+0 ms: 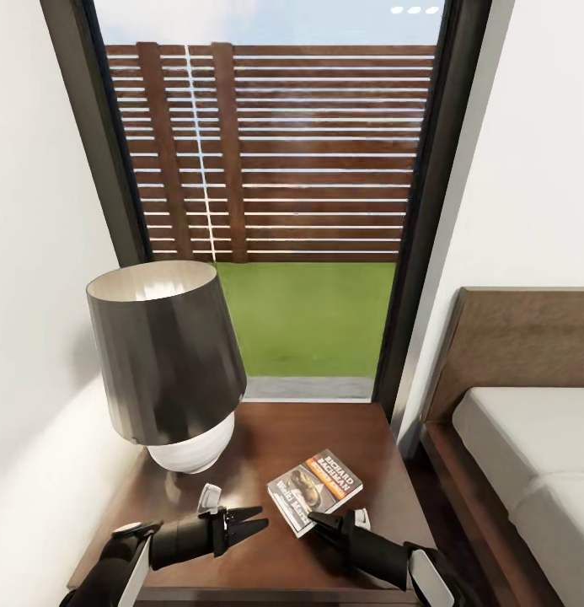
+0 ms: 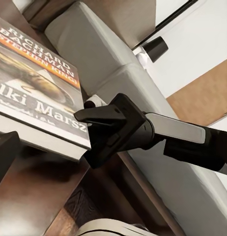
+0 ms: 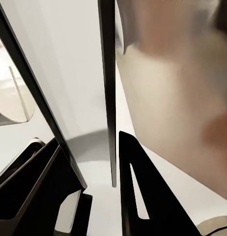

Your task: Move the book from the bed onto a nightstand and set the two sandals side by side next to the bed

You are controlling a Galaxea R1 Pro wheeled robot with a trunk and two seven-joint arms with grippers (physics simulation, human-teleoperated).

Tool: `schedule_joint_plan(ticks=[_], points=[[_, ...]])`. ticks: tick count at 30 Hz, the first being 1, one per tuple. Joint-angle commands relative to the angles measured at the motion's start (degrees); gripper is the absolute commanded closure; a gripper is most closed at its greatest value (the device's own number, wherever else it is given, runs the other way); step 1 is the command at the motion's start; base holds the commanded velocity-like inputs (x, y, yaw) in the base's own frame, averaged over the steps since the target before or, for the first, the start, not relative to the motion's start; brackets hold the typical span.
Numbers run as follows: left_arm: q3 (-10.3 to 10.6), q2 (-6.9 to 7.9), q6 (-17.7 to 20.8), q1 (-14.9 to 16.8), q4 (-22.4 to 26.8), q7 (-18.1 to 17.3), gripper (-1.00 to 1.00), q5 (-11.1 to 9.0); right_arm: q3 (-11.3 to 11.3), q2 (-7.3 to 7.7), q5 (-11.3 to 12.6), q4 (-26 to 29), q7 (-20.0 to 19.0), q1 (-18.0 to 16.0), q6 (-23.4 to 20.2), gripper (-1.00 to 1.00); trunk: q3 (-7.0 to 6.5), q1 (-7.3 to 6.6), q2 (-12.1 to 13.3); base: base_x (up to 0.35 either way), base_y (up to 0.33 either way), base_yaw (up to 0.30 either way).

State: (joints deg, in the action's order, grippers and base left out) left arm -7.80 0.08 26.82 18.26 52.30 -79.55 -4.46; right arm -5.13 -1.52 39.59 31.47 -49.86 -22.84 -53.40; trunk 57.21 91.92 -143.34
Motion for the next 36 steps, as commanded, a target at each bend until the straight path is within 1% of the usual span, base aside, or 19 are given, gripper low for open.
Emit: schedule_joint_plan(ticks=[1, 20, 27, 36], points=[[-0.01, 0.01, 0.6, 0.02, 0.0, -0.17, -1.0, -0.11, -0.32, -0.06, -0.31, 0.0, -0.23, -0.02, -0.21, 1.0, 0.05, -0.01, -0.02, 0.0, 0.0, 0.0], [-0.02, 0.01, 0.6, 0.02, 0.0, -0.17, -1.0, -0.11, -0.24, -0.21, -0.46, 1.28, -0.07, -0.01, -0.29, 1.0, 0.05, -0.01, -0.02, 0.0, 0.0, 0.0], [-0.02, 0.01, 0.6, 0.02, 0.0, -0.17, -1.0, -0.11, -0.23, -0.17, -0.41, 3.98, -0.06, -0.04, -0.3, 1.0, 0.05, -0.01, -0.02, 0.0, 0.0, 0.0], [-0.02, 0.01, 0.6, 0.02, 0.0, -0.17, -1.0, -0.11, -0.26, -0.15, -0.31, 4.45, -0.13, -0.02, -0.31, 1.0, 0.05, -0.01, -0.02, 0.0, 0.0, 0.0]])
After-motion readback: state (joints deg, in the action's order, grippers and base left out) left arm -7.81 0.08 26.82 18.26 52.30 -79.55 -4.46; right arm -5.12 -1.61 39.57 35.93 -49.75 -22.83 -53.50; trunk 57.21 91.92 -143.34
